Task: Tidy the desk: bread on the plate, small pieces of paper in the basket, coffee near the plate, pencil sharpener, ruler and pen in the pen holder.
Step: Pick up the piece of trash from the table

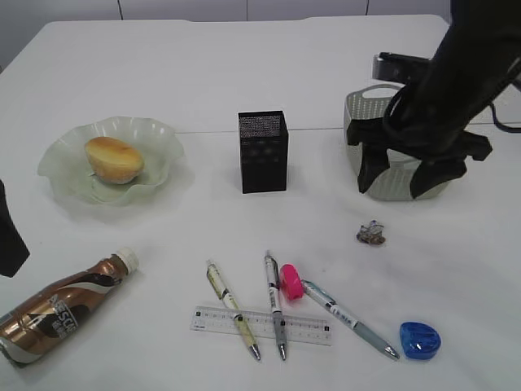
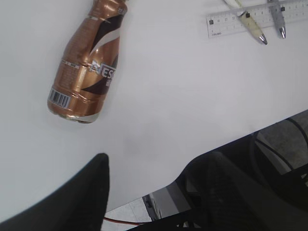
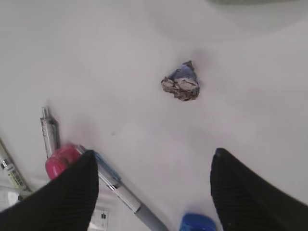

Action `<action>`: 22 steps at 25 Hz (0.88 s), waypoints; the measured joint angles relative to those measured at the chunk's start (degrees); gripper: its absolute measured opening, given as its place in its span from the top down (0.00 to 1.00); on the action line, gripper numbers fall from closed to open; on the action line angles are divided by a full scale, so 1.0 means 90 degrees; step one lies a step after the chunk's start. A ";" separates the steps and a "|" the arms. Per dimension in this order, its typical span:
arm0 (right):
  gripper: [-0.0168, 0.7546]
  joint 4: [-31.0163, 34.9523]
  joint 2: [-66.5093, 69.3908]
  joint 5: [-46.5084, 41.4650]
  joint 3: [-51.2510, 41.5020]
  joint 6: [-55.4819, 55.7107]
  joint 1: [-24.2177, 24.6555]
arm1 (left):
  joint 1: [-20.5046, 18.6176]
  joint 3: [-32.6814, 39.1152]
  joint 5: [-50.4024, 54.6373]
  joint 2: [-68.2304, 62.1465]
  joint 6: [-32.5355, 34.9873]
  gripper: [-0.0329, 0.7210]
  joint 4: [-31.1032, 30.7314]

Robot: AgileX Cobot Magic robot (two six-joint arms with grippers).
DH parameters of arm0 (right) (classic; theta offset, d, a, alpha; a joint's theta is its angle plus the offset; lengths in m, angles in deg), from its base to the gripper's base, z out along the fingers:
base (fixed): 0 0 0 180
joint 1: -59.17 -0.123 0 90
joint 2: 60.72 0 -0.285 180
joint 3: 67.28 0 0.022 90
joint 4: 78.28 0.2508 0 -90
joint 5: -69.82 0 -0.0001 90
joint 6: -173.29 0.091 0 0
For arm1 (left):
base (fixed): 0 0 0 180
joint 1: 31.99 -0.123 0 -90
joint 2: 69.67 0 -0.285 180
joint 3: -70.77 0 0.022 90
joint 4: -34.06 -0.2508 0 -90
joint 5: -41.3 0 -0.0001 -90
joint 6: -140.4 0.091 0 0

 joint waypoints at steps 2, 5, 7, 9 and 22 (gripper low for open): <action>0.25 0.0068 0.0212 0.0164 -0.0010 0.0013 0.0000 | 0.0000 0.0000 0.0000 0.0000 -0.0014 0.35 0.0012; 0.25 0.0068 0.0452 0.0589 -0.0071 0.0022 0.0000 | 0.0000 0.0000 0.0000 0.0000 -0.0014 0.35 0.0098; 0.25 -0.0010 0.0475 0.1047 -0.0139 0.0022 0.0000 | 0.0000 0.0000 0.0000 0.0000 -0.0016 0.35 0.0144; 0.25 -0.0131 0.0475 0.1448 -0.0260 0.0022 0.0000 | 0.0000 0.0000 0.0000 0.0000 -0.0016 0.35 0.0159; 0.25 -0.0858 0.0486 0.3494 -0.1537 0.0108 0.0000 | 0.0000 0.0000 0.0000 0.0000 -0.0041 0.35 0.0184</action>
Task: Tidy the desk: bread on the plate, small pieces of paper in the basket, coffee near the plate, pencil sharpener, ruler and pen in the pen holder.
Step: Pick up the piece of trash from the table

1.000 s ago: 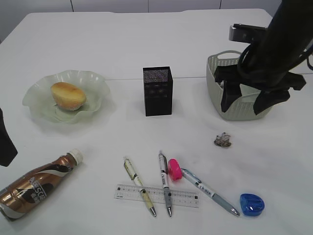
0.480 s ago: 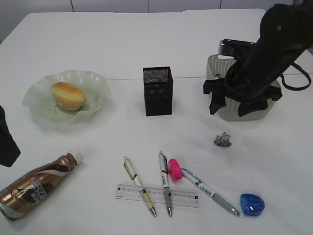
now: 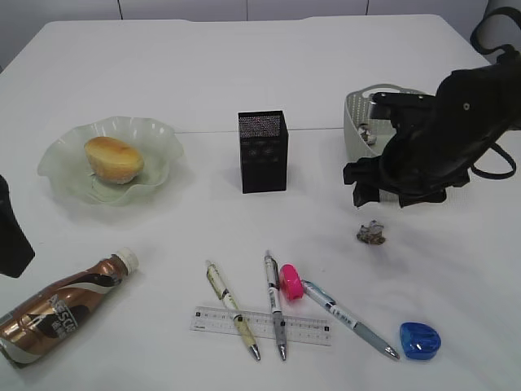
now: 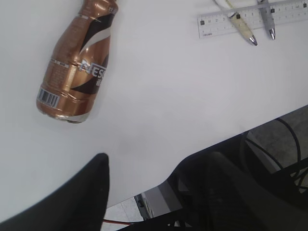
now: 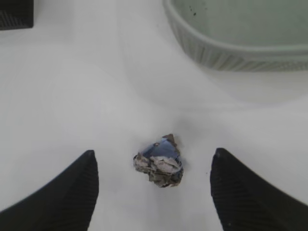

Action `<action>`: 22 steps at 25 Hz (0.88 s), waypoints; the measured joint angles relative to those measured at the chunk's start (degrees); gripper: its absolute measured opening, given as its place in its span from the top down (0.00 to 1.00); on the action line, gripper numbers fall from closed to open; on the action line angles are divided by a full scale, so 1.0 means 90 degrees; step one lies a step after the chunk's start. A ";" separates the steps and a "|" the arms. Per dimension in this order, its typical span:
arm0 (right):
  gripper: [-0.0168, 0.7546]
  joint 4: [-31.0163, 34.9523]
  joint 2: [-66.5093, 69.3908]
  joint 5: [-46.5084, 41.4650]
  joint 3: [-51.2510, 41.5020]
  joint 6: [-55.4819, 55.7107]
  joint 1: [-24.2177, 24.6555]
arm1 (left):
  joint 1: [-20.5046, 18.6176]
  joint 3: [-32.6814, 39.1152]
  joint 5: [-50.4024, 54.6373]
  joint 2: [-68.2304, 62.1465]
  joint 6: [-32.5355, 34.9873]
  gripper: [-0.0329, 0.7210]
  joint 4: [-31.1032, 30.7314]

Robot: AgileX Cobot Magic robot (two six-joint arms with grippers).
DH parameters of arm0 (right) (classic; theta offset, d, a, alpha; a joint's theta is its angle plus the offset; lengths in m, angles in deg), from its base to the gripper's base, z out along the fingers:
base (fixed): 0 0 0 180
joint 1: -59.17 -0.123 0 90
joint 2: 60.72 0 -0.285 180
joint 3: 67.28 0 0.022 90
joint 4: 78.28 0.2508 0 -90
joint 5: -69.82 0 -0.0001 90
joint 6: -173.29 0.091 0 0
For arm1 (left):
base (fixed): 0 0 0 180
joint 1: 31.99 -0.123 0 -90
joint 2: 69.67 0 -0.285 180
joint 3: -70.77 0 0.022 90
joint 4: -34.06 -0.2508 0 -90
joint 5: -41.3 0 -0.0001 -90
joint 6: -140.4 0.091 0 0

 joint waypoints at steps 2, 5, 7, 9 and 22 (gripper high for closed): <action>0.25 -0.0033 0.0000 0.0156 0.0006 0.0000 0.0000 | 0.0000 0.0000 0.0000 0.0000 0.0000 0.35 0.0000; 0.25 -0.0046 0.0117 0.0227 0.0006 0.0000 0.0000 | 0.0000 0.0000 0.0000 0.0000 0.0000 0.35 0.0004; 0.25 -0.0060 0.0287 0.0227 0.0006 0.0000 0.0000 | 0.0000 0.0000 0.0000 0.0000 0.0000 0.35 0.0014; 0.25 -0.0073 0.0400 0.0295 -0.0004 0.0000 0.0000 | 0.0000 0.0000 0.0000 0.0000 0.0000 0.35 0.0054; 0.25 -0.0099 0.0451 0.1258 -0.0711 0.0000 0.0000 | 0.0000 0.0000 0.0000 0.0000 0.0000 0.35 0.0086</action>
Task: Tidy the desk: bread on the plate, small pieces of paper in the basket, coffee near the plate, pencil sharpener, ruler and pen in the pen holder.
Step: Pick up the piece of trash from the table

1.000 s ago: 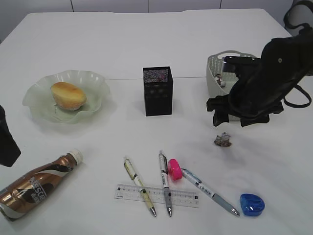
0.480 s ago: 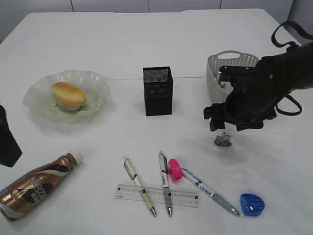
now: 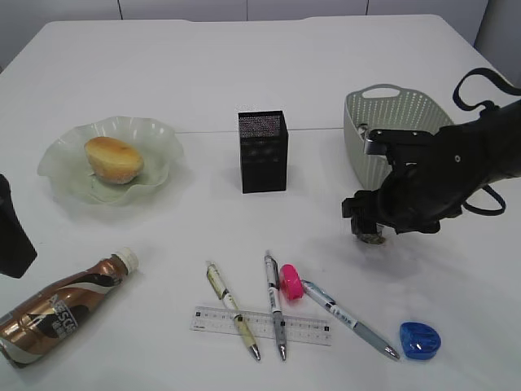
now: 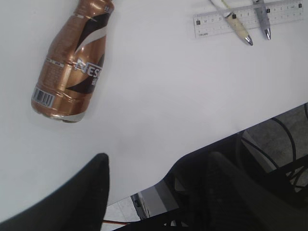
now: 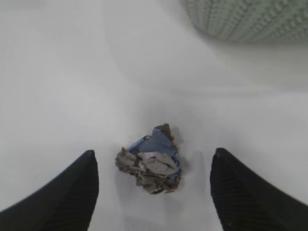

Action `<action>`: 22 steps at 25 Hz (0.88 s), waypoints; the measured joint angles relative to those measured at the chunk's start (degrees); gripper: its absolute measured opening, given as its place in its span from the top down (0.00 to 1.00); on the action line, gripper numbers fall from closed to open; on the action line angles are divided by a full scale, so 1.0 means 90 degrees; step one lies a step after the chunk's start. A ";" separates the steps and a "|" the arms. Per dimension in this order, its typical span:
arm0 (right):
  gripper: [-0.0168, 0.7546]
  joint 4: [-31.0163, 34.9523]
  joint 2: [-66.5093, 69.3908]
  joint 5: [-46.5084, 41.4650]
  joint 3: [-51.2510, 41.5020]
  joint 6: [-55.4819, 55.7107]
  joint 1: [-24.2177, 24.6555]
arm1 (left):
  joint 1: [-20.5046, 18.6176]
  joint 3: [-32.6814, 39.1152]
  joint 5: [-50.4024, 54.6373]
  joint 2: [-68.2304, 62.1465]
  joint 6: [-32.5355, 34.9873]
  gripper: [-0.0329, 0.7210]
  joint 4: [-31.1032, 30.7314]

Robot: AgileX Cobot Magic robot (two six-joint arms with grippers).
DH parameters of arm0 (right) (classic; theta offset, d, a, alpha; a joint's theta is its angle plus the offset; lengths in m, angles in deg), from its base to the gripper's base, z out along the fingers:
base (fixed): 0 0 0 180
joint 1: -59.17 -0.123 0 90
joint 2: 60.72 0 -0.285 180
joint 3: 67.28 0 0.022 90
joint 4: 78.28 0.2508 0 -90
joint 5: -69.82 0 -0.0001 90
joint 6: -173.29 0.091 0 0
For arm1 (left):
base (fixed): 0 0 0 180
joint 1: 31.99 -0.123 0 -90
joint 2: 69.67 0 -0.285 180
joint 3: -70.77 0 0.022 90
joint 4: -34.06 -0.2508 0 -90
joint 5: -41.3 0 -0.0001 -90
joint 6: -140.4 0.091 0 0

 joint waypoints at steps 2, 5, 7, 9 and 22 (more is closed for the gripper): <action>0.25 0.0000 0.0000 0.0127 -0.0003 0.0000 0.0000 | 0.0000 0.0000 0.0000 0.0000 0.0000 0.35 0.0000; 0.25 0.0000 0.0000 0.0188 -0.0003 0.0000 0.0000 | 0.0000 0.0000 0.0000 0.0000 0.0000 0.35 0.0000; 0.25 0.0000 0.0000 0.0203 -0.0003 0.0000 0.0000 | 0.0000 0.0000 0.0000 0.0000 0.0000 0.35 0.0005; 0.25 0.0000 0.0000 0.0245 -0.0003 0.0000 0.0000 | 0.0000 0.0000 0.0000 0.0000 0.0000 0.35 0.0015; 0.25 0.0000 0.0185 0.0286 -0.0014 0.0000 0.0000 | 0.0000 0.0000 0.0000 0.0000 0.0000 0.35 0.0030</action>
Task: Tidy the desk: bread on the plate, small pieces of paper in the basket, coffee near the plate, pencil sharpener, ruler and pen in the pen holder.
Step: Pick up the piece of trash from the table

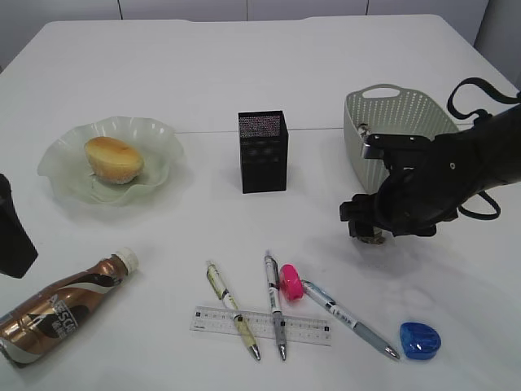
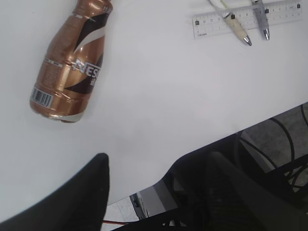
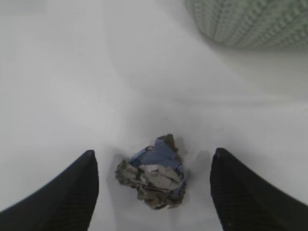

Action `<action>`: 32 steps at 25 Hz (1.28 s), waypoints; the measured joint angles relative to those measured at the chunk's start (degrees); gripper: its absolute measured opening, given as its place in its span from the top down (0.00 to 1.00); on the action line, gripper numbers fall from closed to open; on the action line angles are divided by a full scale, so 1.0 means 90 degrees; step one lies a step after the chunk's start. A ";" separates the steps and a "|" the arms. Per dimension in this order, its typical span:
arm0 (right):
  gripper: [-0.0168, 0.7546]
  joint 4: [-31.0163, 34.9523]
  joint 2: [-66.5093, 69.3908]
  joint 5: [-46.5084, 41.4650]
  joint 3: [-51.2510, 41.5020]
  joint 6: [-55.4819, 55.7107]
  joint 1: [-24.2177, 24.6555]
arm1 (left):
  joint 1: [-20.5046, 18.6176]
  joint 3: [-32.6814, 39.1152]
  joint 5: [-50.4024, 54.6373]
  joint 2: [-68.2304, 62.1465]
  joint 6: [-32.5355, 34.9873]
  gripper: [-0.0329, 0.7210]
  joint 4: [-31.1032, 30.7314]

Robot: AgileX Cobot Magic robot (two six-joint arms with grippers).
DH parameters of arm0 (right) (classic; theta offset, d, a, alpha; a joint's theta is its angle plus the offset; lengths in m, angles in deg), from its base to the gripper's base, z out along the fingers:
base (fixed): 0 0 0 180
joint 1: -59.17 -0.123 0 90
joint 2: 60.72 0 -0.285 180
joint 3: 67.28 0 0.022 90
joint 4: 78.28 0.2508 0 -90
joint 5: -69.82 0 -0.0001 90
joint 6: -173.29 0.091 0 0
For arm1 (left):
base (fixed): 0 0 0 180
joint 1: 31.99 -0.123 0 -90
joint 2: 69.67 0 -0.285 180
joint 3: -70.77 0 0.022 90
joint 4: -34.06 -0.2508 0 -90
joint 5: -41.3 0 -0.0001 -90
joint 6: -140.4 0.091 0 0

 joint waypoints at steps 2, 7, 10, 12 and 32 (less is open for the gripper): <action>0.25 0.0000 0.0005 0.0000 0.0000 0.0000 0.0000 | 0.0000 0.0000 0.0000 0.0000 0.0000 0.35 0.0005; 0.25 0.0000 0.0046 0.0000 0.0000 0.0000 0.0000 | 0.0000 0.0000 0.0000 0.0000 0.0000 0.35 0.0005; 0.25 0.0000 0.0099 0.0000 0.0000 0.0000 0.0000 | 0.0000 0.0000 0.0000 0.0000 0.0000 0.35 0.0005; 0.25 0.0000 0.0102 0.0000 0.0000 0.0000 0.0000 | 0.0000 0.0000 0.0000 0.0000 0.0000 0.35 0.0005; 0.67 0.0012 0.0102 0.0109 0.0000 0.0000 0.0000 | 0.0000 0.0000 0.0000 0.0000 0.0000 0.35 0.0005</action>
